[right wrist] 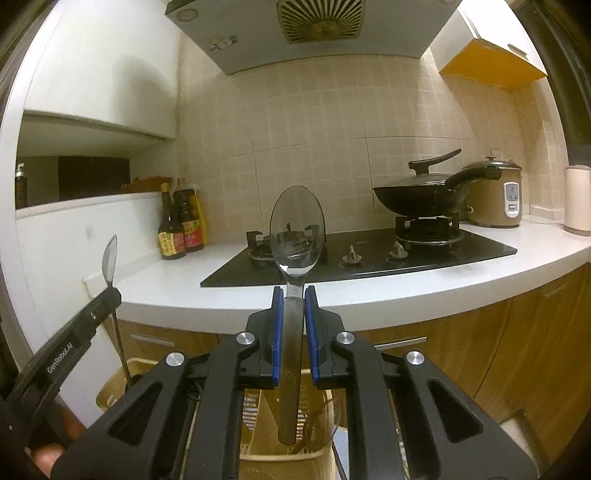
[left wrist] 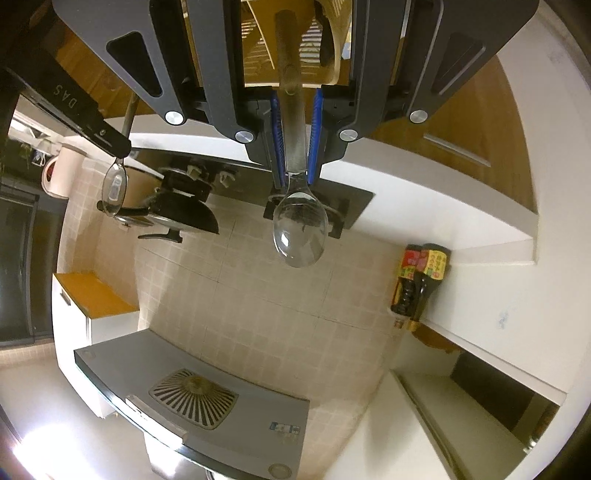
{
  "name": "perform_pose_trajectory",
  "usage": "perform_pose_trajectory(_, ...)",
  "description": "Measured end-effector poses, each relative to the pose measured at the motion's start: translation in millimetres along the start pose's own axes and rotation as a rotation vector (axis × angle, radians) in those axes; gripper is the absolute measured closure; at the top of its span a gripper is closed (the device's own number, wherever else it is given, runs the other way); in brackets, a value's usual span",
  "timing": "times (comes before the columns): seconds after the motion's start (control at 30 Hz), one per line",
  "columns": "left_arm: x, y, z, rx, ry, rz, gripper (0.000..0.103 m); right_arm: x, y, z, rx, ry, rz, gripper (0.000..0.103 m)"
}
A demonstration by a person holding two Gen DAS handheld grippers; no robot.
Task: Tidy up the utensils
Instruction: 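Lift the clear spoon with the left tool and lower it into the caddy, then open the left tool to release the clear spoon into the caddy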
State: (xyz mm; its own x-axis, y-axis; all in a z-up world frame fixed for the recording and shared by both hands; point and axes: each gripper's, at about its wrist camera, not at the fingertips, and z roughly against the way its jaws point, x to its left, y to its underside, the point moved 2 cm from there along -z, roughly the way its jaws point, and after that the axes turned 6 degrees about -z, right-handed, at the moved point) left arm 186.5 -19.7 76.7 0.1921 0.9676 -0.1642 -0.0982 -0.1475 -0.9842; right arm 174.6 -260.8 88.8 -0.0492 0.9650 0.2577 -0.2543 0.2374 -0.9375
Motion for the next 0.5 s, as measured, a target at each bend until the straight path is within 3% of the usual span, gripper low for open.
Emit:
perform_pose_trajectory(0.17, -1.8, 2.3, 3.5, 0.026, 0.033, -0.005, 0.085, 5.2, 5.3, 11.2, 0.016, 0.006, 0.048, 0.093)
perform_pose_trajectory(0.5, 5.9, -6.0, 34.0, 0.08, 0.104, 0.012, 0.077, -1.4, 10.5, 38.2, 0.106, -0.034, -0.008, 0.092)
